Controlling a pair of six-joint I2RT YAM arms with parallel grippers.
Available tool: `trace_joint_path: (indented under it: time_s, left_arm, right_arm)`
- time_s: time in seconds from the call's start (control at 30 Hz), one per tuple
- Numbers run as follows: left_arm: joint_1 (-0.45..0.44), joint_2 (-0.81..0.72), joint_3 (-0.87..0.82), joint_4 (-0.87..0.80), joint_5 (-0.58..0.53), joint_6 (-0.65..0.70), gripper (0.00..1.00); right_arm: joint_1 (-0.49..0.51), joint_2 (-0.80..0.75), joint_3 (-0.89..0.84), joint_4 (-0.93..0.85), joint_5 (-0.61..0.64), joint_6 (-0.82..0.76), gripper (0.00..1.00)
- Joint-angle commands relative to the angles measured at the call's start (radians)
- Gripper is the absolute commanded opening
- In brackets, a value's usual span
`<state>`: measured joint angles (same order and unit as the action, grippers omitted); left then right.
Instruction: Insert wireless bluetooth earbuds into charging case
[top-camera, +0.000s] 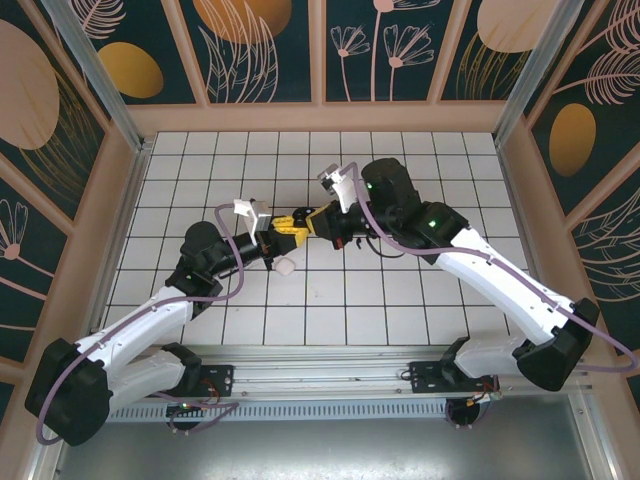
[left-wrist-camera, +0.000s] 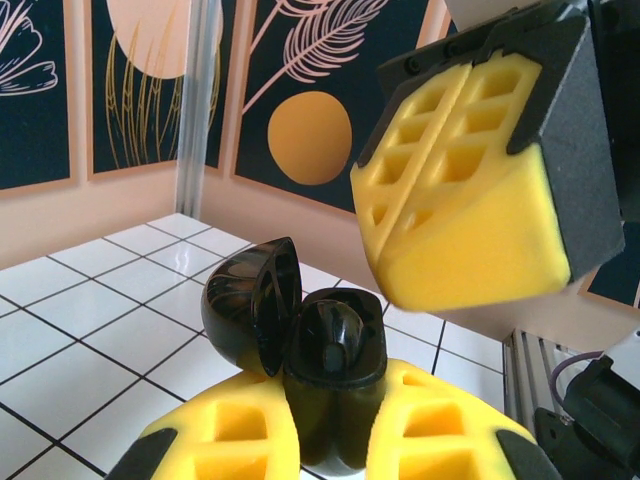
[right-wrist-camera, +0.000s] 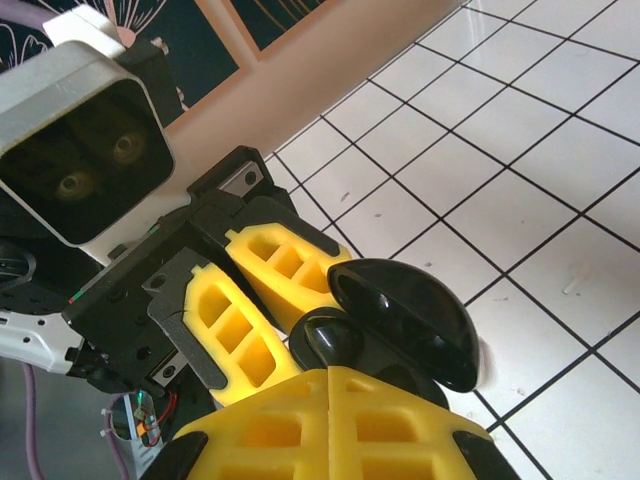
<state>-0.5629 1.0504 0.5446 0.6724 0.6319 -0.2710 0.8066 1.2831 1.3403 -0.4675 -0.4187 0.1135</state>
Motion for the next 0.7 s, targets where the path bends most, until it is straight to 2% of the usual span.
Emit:
trace_joint_path:
  time_s: [0.0, 0.17, 0.33, 0.47, 0.57, 0.67]
  left_arm:
    - [-0.004, -0.003, 0.033, 0.0, 0.023, 0.023, 0.0]
    - [-0.004, -0.015, 0.017, -0.011, 0.006, 0.033, 0.0]
    - [-0.004, -0.052, -0.024, -0.035, -0.042, 0.041, 0.0]
    - [-0.005, -0.097, -0.073, -0.07, -0.079, 0.049, 0.0]
    - [-0.004, -0.137, -0.116, -0.097, -0.111, 0.051, 0.0]
    - [-0.004, -0.176, -0.144, -0.134, -0.137, 0.057, 0.0]
  right_arm:
    - [-0.013, -0.028, 0.006, 0.038, 0.011, 0.023, 0.05]
    - [-0.045, -0.03, -0.009, 0.043, 0.045, 0.071, 0.05]
    - [-0.152, -0.059, -0.06, 0.024, 0.101, 0.174, 0.07]
    - [-0.244, -0.062, -0.121, -0.034, 0.194, 0.243, 0.1]
    - [-0.312, -0.055, -0.194, -0.03, 0.171, 0.271, 0.13]
    - [-0.356, -0.032, -0.261, 0.001, 0.126, 0.279, 0.2]
